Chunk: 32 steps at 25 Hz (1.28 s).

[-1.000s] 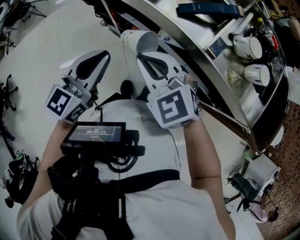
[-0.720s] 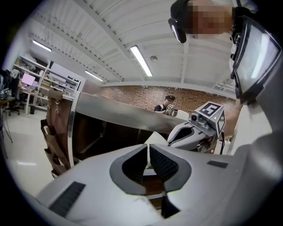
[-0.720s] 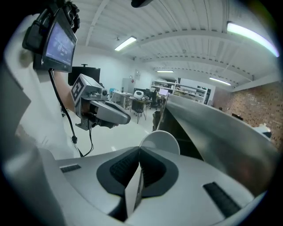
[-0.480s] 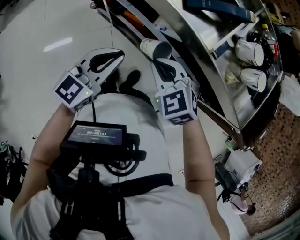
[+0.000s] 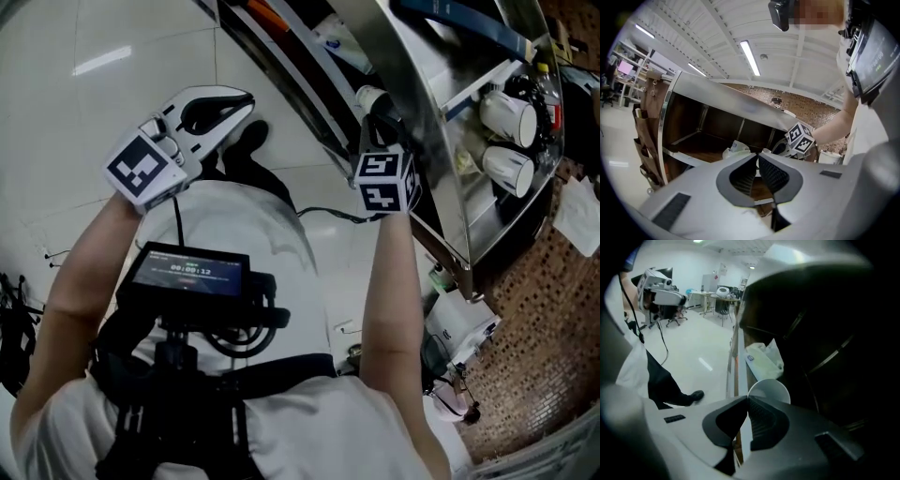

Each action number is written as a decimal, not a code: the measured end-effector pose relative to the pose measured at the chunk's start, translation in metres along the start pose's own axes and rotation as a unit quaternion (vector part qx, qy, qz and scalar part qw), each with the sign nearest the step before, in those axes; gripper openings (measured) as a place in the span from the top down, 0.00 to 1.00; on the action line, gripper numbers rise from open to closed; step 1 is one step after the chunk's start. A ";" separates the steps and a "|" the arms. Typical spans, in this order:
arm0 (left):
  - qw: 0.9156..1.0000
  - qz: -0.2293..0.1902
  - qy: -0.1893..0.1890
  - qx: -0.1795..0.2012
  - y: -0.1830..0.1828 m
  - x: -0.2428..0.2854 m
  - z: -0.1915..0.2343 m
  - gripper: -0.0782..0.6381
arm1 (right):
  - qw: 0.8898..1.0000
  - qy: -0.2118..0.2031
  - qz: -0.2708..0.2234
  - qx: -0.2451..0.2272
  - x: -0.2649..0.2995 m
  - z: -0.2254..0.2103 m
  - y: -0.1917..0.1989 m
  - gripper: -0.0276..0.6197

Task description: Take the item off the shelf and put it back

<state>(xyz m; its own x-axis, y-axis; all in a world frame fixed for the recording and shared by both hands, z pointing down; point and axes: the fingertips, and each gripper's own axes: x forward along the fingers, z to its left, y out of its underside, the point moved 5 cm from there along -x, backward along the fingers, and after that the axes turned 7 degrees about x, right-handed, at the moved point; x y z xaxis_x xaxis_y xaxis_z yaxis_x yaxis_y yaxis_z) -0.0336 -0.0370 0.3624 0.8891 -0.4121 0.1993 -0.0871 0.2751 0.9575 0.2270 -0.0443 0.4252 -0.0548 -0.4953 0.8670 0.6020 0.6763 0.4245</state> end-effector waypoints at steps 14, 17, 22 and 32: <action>1.000 0.009 -0.017 -0.010 0.004 -0.007 0.003 0.86 | 0.995 0.087 0.050 0.002 0.021 -0.036 0.025 0.82; 1.000 0.010 -0.019 -0.010 0.004 -0.008 0.005 0.86 | 0.994 0.103 0.045 -0.001 0.018 -0.038 0.023 0.79; 1.000 0.010 -0.018 -0.007 0.002 -0.007 0.006 0.86 | 0.990 0.136 0.026 -0.002 0.013 -0.043 0.020 0.77; 1.000 0.010 -0.018 0.011 -0.002 -0.006 0.008 0.86 | 0.992 0.089 -0.085 0.033 -0.014 -0.016 0.001 0.77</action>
<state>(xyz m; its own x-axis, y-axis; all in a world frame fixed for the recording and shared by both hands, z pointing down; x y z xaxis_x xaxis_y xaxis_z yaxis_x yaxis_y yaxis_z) -0.0427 -0.0425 0.3605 0.8708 -0.4372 0.2248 -0.1143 0.2647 0.9575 0.2407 -0.0454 0.4096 -0.0060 -0.6898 0.7240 0.5418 0.6063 0.5821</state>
